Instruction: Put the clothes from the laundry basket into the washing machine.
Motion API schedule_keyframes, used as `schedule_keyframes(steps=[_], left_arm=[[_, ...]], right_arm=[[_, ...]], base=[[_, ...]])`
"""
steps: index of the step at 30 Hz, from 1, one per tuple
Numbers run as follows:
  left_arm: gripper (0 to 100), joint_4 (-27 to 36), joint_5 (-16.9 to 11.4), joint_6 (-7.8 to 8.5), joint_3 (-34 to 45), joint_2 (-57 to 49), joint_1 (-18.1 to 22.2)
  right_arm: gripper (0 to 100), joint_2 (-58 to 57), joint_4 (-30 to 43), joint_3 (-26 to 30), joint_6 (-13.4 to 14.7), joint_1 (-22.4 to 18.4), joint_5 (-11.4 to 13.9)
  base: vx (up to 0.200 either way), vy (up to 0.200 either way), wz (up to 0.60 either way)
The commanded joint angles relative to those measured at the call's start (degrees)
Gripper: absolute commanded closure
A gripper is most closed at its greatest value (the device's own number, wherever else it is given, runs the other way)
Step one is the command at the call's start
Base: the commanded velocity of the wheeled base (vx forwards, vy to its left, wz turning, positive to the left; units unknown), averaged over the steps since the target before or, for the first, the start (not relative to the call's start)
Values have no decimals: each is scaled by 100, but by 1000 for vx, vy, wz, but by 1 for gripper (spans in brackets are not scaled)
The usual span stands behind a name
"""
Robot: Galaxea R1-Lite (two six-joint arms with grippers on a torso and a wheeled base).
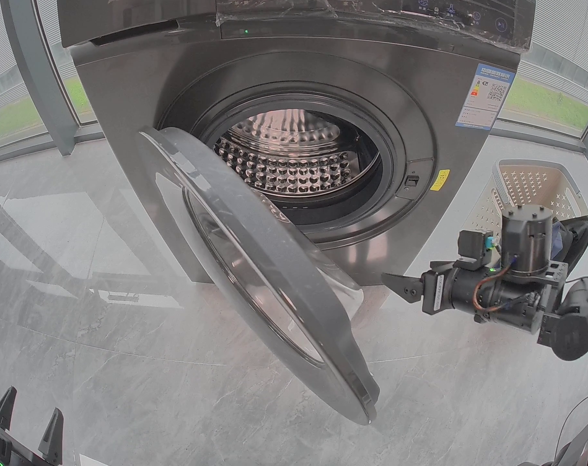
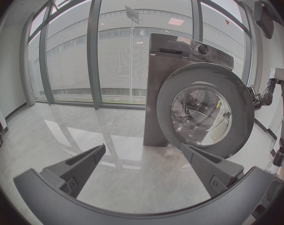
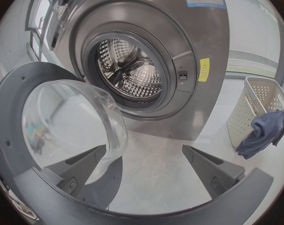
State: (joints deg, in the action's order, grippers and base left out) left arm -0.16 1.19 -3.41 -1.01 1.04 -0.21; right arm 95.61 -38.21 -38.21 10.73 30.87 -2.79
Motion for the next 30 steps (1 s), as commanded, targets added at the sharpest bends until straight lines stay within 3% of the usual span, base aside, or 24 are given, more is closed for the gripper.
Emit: schedule_keyframes(steps=[1,14,19,25,30], left_arm=[[0,-2,4,-1,92,-51,3],[0,-2,4,-1,92,-51,3],[0,-2,4,-1,92,-51,3],[0,-2,4,-1,92,-51,3],[0,-2,4,-1,92,-51,3]], right_arm=[[0,740,-3,-495,52,25,-90],[0,828,-3,-363,61,543,42],[0,828,-11,-425,105,499,42],[0,1091,-20,-653,166,605,-11],[0,1434,-205,-811,202,754,-37]], base=[[0,0,0],[0,0,0],[0,0,0],[-200,0,0],[0,0,0]])
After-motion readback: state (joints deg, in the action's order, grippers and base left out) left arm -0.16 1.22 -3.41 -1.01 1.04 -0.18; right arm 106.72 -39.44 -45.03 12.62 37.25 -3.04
